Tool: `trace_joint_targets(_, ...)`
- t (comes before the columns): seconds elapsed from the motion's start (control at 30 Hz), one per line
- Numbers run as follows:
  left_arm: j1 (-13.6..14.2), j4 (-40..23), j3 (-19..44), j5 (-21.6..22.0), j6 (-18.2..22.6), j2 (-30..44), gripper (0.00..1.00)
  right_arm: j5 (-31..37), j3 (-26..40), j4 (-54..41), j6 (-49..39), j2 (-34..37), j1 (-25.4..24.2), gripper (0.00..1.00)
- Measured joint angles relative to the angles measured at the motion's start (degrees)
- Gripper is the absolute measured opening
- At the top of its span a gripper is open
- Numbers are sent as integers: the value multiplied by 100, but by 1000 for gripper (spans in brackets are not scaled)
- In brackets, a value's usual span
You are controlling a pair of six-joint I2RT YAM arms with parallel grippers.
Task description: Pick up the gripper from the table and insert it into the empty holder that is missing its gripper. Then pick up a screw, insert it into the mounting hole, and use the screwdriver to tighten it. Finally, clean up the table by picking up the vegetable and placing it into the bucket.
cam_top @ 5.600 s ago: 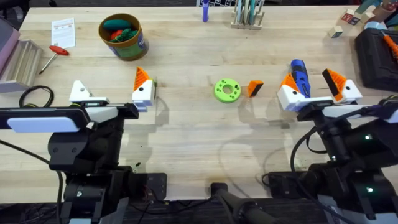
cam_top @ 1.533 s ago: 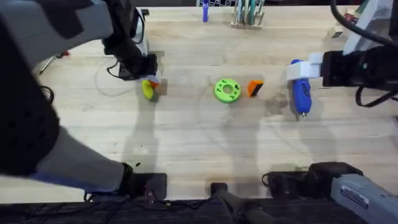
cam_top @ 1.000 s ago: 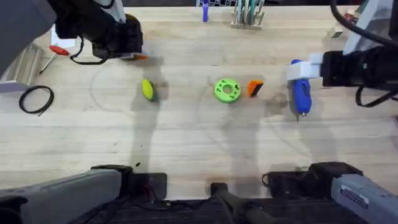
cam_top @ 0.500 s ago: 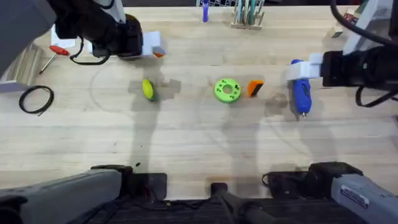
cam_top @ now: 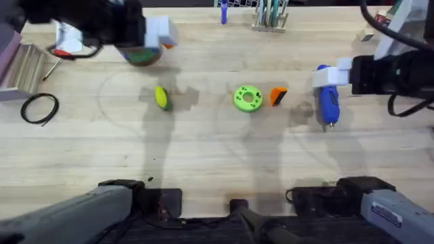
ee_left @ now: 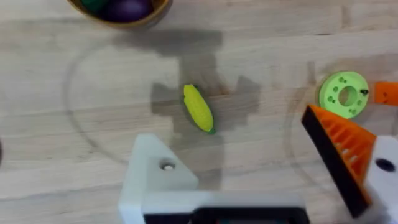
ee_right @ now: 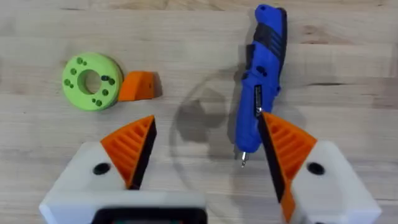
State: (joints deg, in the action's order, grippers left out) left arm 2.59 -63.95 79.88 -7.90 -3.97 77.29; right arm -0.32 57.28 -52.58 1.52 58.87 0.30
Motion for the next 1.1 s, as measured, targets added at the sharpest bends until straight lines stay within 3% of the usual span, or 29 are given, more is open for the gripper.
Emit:
trace_joint_targets(0.27,0,-460,236,165,462,-866,987,0,0,0,0,2,0,984)
trace_joint_targets(0.63,0,-504,223,391,729,-926,987,0,0,0,-2,2,0,984)
trace_joint_targets(0.83,0,1415,-896,196,864,-1750,987,0,0,-2,0,2,0,984)
trace_joint_targets(1.1,0,4282,-3184,-369,897,-3177,987,0,0,-2,0,2,0,984)
